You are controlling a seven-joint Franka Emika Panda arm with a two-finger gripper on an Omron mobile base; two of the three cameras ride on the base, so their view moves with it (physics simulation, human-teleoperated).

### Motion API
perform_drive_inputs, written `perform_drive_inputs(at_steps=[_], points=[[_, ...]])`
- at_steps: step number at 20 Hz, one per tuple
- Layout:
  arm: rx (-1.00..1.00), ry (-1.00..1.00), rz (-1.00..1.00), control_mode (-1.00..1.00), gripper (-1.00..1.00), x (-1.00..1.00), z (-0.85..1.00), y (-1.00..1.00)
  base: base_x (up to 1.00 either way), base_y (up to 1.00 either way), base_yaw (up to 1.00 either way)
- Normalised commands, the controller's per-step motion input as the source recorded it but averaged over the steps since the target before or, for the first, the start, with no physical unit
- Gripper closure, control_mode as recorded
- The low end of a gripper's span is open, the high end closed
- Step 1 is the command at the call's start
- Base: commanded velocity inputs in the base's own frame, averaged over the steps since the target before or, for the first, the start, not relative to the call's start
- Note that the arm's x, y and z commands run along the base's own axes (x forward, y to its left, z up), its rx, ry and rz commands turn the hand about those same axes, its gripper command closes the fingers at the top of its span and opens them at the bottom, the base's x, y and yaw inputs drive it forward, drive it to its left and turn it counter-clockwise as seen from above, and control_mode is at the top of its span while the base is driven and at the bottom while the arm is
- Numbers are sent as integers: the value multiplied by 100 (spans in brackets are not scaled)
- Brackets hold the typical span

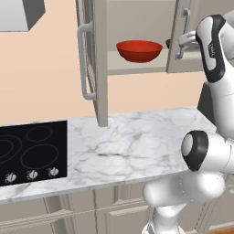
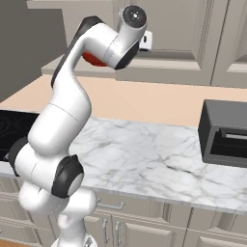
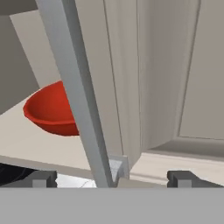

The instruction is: Move the bowls from the cabinet to the plates on the dining table.

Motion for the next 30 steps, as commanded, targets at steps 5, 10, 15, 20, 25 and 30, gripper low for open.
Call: perform_drive_inputs(at_steps=[5,10,15,20,25,30], points=[[0,0,5,-100,-100,22,3,0,0,0,0],[0,0,3,-100,-100,9,0,9,0,0,0],[0,0,3,-100,-100,12,0,6,0,0,0],[0,0,1,-100,-100,34,-7,0,0,0,0],[-1,0,0,-100,-100,36,-9,-9,0,0,0],[0,1,0,-100,100,15,0,0,0,0,0]])
